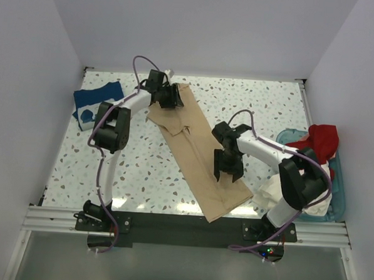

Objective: Fold and stack the t-shirts
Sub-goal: Fold the tshirt

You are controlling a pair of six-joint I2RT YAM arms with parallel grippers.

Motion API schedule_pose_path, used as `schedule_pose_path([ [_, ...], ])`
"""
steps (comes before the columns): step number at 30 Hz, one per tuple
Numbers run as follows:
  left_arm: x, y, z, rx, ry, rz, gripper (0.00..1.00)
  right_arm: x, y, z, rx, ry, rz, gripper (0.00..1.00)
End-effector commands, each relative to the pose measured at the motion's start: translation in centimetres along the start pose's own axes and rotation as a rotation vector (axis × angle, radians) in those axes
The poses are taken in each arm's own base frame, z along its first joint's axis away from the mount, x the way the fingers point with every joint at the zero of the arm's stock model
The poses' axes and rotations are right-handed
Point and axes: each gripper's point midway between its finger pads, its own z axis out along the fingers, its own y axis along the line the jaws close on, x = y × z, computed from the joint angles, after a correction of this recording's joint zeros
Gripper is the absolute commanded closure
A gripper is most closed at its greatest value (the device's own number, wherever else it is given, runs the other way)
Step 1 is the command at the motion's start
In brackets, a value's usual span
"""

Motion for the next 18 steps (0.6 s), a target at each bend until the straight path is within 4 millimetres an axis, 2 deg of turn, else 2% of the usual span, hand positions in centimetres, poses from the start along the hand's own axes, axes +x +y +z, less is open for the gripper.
schedule_pose_path([
  [1,-2.9,-3.9,-4.2,0.042,-0.067,0.081,0.45,-1.5,-1.5,-3.9,0.054,-0.125,-0.058,0.37],
  [2,-2.6,-4.0,-4.7,0.036,-0.065,0.07,0.45,-1.8,-1.2,-4.0,0.036,-0.147,-0.068,0.37],
  [3,-3.4,-4.9,-6.3,0.039,-0.095,0.068,0.45,-1.8,-1.0,-4.1,0.018,-0.155,-0.079,0.37],
  [4,-3.3,-5.0,-6.9,0.033,-0.095,0.039,0.45,-1.5,-1.2,-3.7,0.007,-0.154,-0.101,0.37],
  [5,-2.5,-4.6,-7.2,0.017,-0.081,0.019,0.45,-1.5,-0.6,-3.4,-0.029,-0.154,-0.11,0.38],
  [6,-2.6,-4.8,-8.1,0.008,-0.095,0.01,0.45,-1.3,-0.5,-3.0,-0.041,-0.15,-0.117,0.39],
  [7,-2.1,-4.6,-8.3,-0.006,-0.085,-0.017,0.45,-0.6,-0.9,-2.2,-0.035,-0.128,-0.129,0.4],
  [8,-0.7,-3.7,-8.1,-0.029,-0.058,-0.036,0.45,-0.5,-0.4,-1.8,-0.064,-0.119,-0.136,0.41],
  [9,-0.2,-3.4,-8.2,-0.042,-0.052,-0.044,0.45,-0.2,-0.4,-1.4,-0.07,-0.113,-0.14,0.42],
  [10,1.3,-2.5,-7.9,-0.059,-0.021,-0.068,0.45,0.5,-0.7,-0.6,-0.073,-0.093,-0.145,0.43],
  [13,3.8,-1.3,-6.8,-0.071,0.038,-0.108,0.45,1.3,-0.5,0.8,-0.11,-0.076,-0.147,0.43],
  [18,6.4,-0.2,-4.9,-0.064,0.098,-0.153,0.45,2.0,-0.6,3.2,-0.105,-0.04,-0.152,0.43],
])
